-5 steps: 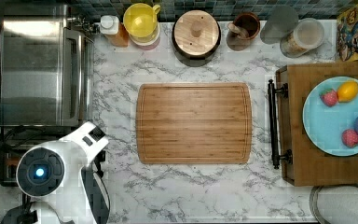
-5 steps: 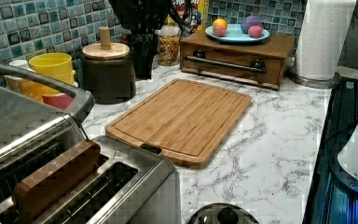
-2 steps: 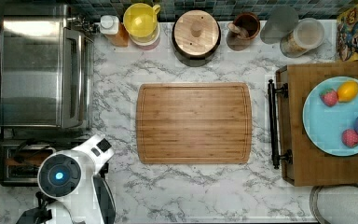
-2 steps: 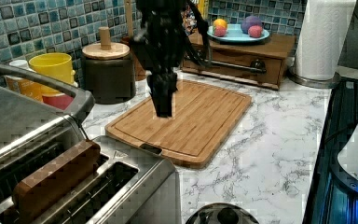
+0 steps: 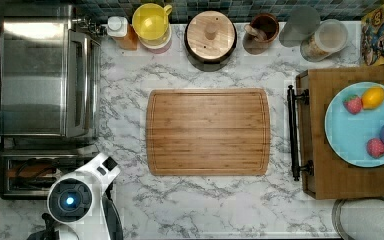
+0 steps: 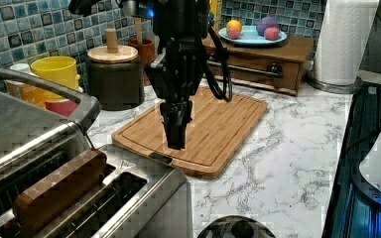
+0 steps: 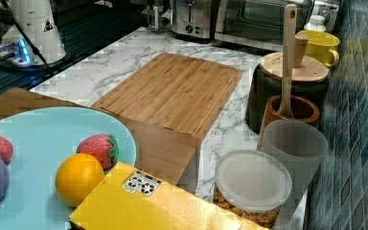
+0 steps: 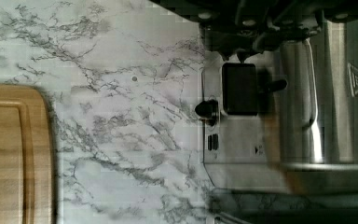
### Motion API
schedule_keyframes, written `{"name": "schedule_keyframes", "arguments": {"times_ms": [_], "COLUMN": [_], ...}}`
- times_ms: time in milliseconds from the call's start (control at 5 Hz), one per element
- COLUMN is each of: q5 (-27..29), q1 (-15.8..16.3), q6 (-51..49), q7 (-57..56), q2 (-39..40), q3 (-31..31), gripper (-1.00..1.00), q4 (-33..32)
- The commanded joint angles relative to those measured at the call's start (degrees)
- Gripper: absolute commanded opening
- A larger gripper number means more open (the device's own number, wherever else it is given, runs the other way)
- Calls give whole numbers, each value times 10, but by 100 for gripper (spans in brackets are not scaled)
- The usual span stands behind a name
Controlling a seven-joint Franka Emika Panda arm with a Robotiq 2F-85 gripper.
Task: Turn on the toaster.
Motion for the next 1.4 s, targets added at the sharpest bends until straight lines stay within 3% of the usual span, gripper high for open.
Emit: {"name": "schedule_keyframes", "arguments": {"times_ms": [200,600,1000,1400], "q5": [-15,-22,11,5], "q1": [6,-30,-18,-8], "q6": [68,37,46,66], "q7": [55,66,32,30], "q2": [3,28,45,69], "q3": [14,17,17,26], "gripper": [-100,-100,-100,-100], "q4": [22,56,64,61]}}
